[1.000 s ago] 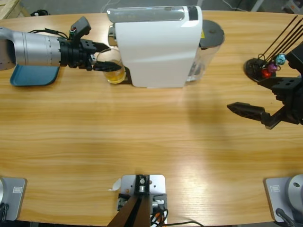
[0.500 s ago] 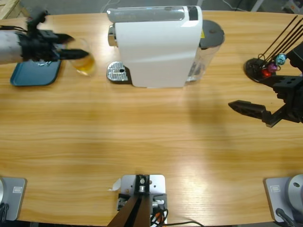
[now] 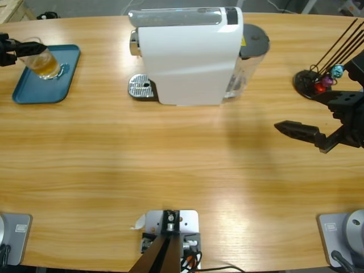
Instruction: Pour coffee
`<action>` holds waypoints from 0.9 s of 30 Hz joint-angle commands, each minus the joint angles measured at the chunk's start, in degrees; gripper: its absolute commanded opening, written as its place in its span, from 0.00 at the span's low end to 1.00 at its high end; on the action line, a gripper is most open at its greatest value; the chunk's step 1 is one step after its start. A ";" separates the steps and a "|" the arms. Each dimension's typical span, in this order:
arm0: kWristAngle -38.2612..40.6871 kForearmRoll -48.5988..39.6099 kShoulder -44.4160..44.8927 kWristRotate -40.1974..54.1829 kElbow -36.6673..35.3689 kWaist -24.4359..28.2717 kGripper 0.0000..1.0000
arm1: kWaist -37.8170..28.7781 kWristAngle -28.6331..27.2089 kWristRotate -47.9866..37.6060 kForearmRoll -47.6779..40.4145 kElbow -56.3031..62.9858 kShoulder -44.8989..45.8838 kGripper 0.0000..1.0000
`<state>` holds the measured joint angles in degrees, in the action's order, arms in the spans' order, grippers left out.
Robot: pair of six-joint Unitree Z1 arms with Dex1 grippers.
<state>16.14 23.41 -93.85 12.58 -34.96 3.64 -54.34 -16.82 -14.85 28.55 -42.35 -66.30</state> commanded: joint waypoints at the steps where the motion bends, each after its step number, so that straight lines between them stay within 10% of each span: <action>1: -1.02 0.95 -7.25 -0.36 2.26 3.67 0.00 | -0.59 -1.11 -0.30 -0.62 1.48 -1.09 1.00; 13: 1.89 10.23 -11.59 3.26 3.14 4.01 0.00 | -0.56 -1.11 -0.35 -0.69 1.48 -1.62 1.00; 14: 2.21 10.25 -11.73 3.35 3.07 4.01 0.19 | -0.58 -1.11 -0.35 -0.69 1.48 -1.71 1.00; 15: 2.40 10.25 -11.75 3.63 3.10 4.01 0.66 | -0.58 -1.07 -0.35 -0.69 1.48 -1.73 1.00; 17: 3.02 10.30 -10.85 4.56 3.82 4.01 0.96 | -0.58 -1.02 -0.35 -0.69 1.48 -1.64 1.00; 27: 1.37 6.73 5.15 5.79 7.73 4.01 0.99 | -0.59 -1.27 -0.41 -0.69 1.85 -0.18 1.00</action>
<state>17.97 33.17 -99.75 17.88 -30.13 7.27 -54.34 -16.82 -14.86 28.55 -42.35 -66.31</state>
